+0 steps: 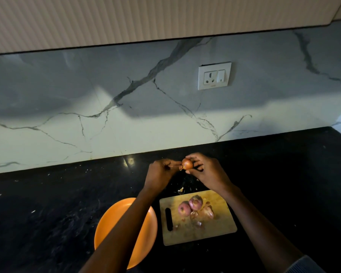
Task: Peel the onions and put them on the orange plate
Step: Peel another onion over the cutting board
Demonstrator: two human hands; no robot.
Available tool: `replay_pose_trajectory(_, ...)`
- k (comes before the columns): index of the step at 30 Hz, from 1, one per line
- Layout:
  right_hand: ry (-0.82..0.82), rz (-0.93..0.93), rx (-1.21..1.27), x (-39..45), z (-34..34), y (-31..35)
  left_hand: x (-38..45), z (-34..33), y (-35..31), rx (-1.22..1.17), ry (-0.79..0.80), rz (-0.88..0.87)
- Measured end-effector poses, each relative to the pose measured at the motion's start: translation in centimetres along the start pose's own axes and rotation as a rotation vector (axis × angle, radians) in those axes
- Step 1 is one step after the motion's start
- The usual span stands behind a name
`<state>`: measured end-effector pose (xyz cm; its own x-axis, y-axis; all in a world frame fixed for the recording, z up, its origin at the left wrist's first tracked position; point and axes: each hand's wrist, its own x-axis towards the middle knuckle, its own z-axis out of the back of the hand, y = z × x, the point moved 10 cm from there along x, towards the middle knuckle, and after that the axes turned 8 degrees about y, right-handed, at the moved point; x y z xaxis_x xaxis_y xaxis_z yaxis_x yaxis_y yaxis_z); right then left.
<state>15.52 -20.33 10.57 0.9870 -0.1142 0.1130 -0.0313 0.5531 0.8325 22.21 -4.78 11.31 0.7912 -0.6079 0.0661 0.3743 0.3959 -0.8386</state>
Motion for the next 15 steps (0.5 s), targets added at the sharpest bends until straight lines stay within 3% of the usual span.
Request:
replay_pose_trajectory(7,0.036,0.041,-0.028,0.0,-0.5,0.5,-0.3,0.2,0.4,0.101,-0.038,0.016)
replay_pose_trajectory(15,0.066,0.025,-0.038,-0.1,-1.0,0.3,-1.3,-0.2,-0.5,0.102,-0.041,-0.107)
